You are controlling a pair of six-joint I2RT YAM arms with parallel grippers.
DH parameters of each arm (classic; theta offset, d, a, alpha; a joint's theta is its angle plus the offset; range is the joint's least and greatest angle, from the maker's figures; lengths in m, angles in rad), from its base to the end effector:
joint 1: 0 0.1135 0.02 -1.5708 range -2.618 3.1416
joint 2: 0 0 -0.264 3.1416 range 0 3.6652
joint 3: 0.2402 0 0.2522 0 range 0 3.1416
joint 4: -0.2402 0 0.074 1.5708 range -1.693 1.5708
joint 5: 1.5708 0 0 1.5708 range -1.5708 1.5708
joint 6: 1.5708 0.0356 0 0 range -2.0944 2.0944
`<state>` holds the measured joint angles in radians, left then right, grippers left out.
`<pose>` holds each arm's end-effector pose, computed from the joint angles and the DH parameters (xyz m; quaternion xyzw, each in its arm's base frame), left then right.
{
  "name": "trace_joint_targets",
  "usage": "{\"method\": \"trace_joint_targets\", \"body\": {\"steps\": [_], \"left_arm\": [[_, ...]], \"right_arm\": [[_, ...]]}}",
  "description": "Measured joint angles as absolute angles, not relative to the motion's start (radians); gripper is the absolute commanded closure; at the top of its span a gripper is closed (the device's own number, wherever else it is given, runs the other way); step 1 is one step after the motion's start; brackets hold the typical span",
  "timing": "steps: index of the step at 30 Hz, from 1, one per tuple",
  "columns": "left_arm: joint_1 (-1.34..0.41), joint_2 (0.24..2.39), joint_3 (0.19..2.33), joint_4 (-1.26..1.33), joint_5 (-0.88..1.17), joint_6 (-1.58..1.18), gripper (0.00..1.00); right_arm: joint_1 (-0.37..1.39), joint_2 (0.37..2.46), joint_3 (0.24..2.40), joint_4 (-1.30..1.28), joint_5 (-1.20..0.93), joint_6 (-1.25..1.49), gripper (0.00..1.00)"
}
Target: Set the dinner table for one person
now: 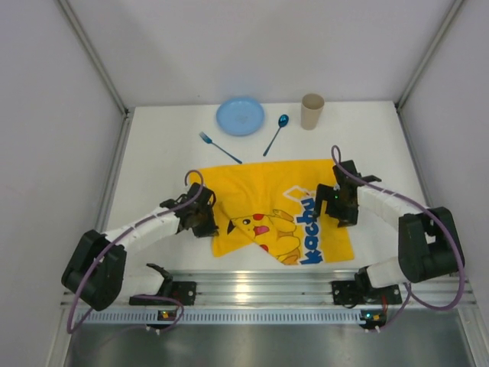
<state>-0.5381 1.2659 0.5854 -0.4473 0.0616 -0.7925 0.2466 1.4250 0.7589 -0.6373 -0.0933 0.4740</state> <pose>0.1842 -0.1125 0.1589 -0.1170 0.9681 -0.1592 0.1542 0.2322 0.0619 0.1649 0.1062 0.9843 0.0902 0.1083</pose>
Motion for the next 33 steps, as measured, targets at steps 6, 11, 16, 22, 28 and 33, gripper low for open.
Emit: {"method": "trace_joint_targets", "body": {"steps": [6, 11, 16, 22, 28, 33], "left_arm": [[-0.537, 1.266, 0.710, -0.599, -0.030, -0.727, 1.00], [-0.518, 1.261, 0.804, -0.707, -0.105, -0.676, 1.00], [-0.451, 1.264, 0.859, -0.798, -0.142, -0.633, 1.00], [-0.394, 1.300, 0.931, -0.901, -0.159, -0.590, 1.00], [-0.387, 1.350, 0.992, -0.975, -0.147, -0.579, 0.17], [-0.386, 1.357, 1.026, -1.047, -0.124, -0.620, 0.07]], "right_arm": [[0.247, 1.449, 0.762, -0.621, -0.096, 0.499, 0.05], [0.246, 1.475, 0.782, -0.635, -0.090, 0.519, 0.05], [0.246, 1.502, 0.811, -0.659, -0.081, 0.529, 0.05], [0.234, 1.520, 0.837, -0.681, -0.078, 0.535, 0.05], [0.229, 1.542, 0.859, -0.698, -0.085, 0.529, 0.05], [0.226, 1.544, 0.865, -0.698, -0.089, 0.516, 0.05]]}}
